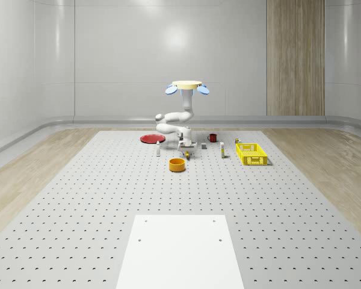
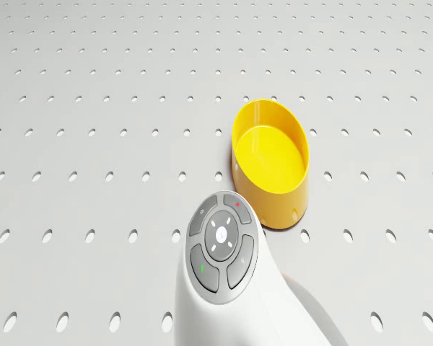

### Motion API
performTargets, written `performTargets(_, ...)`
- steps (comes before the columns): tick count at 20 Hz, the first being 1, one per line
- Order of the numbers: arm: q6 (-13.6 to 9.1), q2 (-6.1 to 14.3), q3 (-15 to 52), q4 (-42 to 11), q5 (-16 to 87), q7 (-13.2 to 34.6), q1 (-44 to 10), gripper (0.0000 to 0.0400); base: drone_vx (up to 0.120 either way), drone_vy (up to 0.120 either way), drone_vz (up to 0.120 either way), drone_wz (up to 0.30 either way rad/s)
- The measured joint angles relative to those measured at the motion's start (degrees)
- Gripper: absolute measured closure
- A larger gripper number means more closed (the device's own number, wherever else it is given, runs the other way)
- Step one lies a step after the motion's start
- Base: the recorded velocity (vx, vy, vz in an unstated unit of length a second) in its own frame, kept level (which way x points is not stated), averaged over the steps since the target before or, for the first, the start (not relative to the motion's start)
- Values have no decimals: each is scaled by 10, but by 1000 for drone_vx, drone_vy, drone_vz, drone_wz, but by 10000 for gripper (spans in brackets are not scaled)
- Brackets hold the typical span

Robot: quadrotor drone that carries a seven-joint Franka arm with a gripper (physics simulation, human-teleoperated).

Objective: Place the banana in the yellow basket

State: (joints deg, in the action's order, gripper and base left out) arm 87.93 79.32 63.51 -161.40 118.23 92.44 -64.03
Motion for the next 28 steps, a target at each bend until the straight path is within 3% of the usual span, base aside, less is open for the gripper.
performTargets(3, 2, 1, -2, 1, 1, 0, -1, 184, 0, 0, 0, 0)
performTargets(5, 3, 2, -3, 2, 2, 1, -1, 202, 0, 0, 0, 0)
performTargets(11, 4, 4, -2, 1, 3, 5, -3, 202, 0, 0, 0, 0)
performTargets(17, -12, 4, 31, -11, -27, 6, 0, 202, 0, 0, 0, 0)
performTargets(22, -24, 4, 63, -20, -58, 15, 1, 199, -8, 8, 120, 0)
performTargets(28, -26, 8, 79, -24, -74, 23, -1, 199, -120, 120, 120, 0)
